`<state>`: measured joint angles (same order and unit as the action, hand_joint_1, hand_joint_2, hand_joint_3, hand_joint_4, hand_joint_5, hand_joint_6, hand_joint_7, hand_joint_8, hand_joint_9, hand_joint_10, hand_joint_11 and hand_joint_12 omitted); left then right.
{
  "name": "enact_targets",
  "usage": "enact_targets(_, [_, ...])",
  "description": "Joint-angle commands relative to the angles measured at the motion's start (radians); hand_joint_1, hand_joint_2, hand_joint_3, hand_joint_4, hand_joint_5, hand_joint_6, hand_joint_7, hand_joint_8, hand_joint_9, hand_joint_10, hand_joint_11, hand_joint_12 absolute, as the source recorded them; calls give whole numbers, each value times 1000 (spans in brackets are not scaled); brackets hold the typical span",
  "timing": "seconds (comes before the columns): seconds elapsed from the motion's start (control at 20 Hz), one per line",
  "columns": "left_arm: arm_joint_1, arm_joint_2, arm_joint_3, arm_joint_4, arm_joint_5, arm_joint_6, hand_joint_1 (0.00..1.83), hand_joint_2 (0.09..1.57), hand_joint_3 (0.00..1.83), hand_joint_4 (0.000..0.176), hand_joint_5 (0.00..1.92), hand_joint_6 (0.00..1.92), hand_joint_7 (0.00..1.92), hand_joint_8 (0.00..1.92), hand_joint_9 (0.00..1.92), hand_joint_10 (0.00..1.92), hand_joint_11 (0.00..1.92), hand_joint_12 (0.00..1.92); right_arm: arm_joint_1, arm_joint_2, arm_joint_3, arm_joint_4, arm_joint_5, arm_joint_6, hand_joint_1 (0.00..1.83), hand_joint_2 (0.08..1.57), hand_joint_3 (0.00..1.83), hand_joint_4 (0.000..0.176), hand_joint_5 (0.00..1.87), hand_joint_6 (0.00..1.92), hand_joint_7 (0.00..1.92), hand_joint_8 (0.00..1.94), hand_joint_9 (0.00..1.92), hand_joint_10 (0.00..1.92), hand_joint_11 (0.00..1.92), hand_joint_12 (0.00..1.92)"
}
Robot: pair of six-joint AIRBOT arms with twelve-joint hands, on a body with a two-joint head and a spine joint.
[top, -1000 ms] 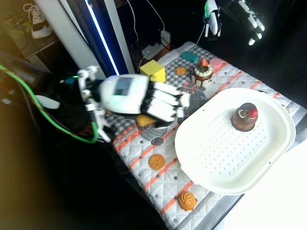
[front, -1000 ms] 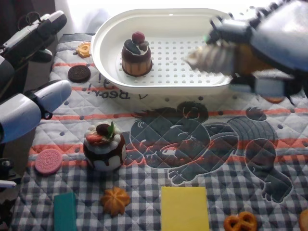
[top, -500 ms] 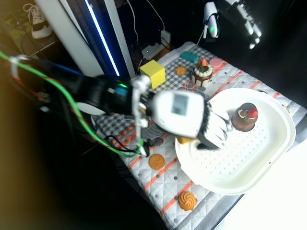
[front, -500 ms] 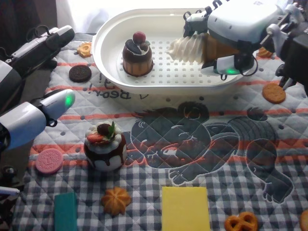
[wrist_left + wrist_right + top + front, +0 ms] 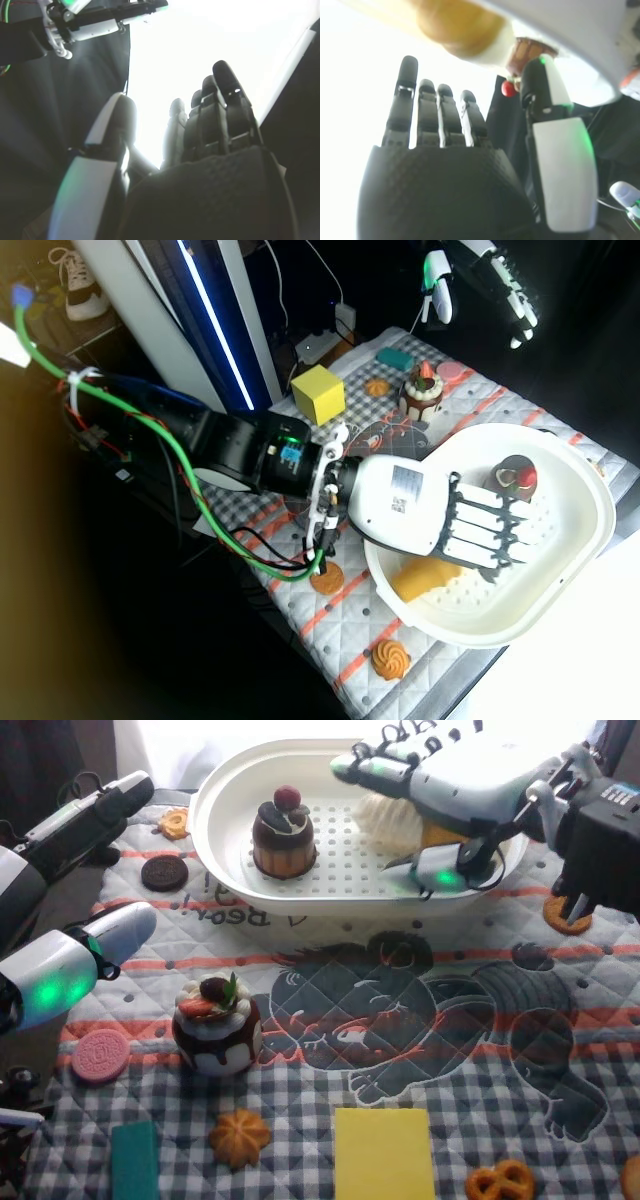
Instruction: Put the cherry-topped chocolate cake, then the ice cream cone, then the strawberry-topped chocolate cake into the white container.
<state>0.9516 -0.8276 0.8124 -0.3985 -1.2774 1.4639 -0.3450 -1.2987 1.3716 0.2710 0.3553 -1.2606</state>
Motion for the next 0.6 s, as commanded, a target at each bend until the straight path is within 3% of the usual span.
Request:
enact_targets(0.0, [-5, 3, 2, 12, -132, -7, 771, 1381, 0, 58, 168, 3, 99, 3, 196, 11, 0, 927, 16, 24, -8, -14, 154, -2, 639, 1171, 1, 93, 0, 0, 0, 0, 0, 0, 0, 1354])
enact_targets(0.05, [-2, 4, 1, 9, -137, -7, 770, 1372, 0, 62, 188, 8, 104, 2, 211, 16, 0, 931, 16, 48, -48, -27, 188, -2, 566, 1191, 3, 0, 0, 0, 0, 0, 7, 4, 0, 1502])
enact_targets(0.15, [6, 7, -4, 0, -147, -7, 770, 1365, 0, 67, 194, 8, 101, 0, 207, 13, 0, 897, 14, 120, -127, -45, 257, -2, 539, 1194, 2, 0, 0, 0, 0, 0, 48, 28, 0, 1573])
enact_targets(0.2, [12, 10, -7, -6, -155, -7, 755, 1357, 0, 80, 205, 10, 107, 2, 212, 15, 0, 898, 2, 152, -170, -73, 298, -2, 536, 1198, 2, 0, 0, 0, 0, 0, 76, 59, 0, 1559])
enact_targets(0.25, [23, 15, -12, -14, -165, -7, 773, 1350, 0, 88, 219, 14, 110, 3, 215, 16, 0, 905, -19, 196, -227, -106, 342, -2, 521, 1222, 0, 0, 0, 0, 0, 0, 14, 344, 0, 1683])
enact_targets(0.3, [32, 19, -15, -19, -175, -7, 785, 1342, 0, 89, 224, 12, 101, 1, 197, 7, 0, 865, -46, 229, -272, -126, 385, -2, 534, 1214, 0, 0, 0, 0, 0, 0, 2, 341, 0, 1691])
enact_targets(0.4, [47, 26, -23, -30, -194, -7, 786, 1327, 0, 67, 233, 5, 131, 5, 205, 9, 0, 893, -114, 310, -366, -168, 488, 10, 514, 1198, 0, 11, 0, 0, 0, 0, 0, 325, 0, 1580])
enact_targets(0.45, [55, 31, -28, -32, -201, -7, 777, 1325, 0, 67, 229, 3, 129, 3, 202, 8, 0, 906, -158, 348, -403, -195, 547, 37, 519, 1189, 0, 6, 0, 0, 0, 0, 0, 255, 0, 1548])
enact_targets(0.5, [59, 34, -30, -32, -203, -7, 780, 1334, 2, 63, 219, 0, 116, 0, 192, 3, 0, 907, -178, 364, -418, -207, 573, 59, 544, 1184, 0, 1, 0, 0, 0, 0, 0, 174, 0, 1383])
enact_targets(0.55, [68, 38, -34, -31, -206, -7, 780, 1334, 2, 63, 219, 0, 116, 0, 192, 3, 0, 907, -233, 403, -449, -237, 635, 110, 544, 1184, 0, 1, 0, 0, 0, 0, 0, 174, 0, 1383])
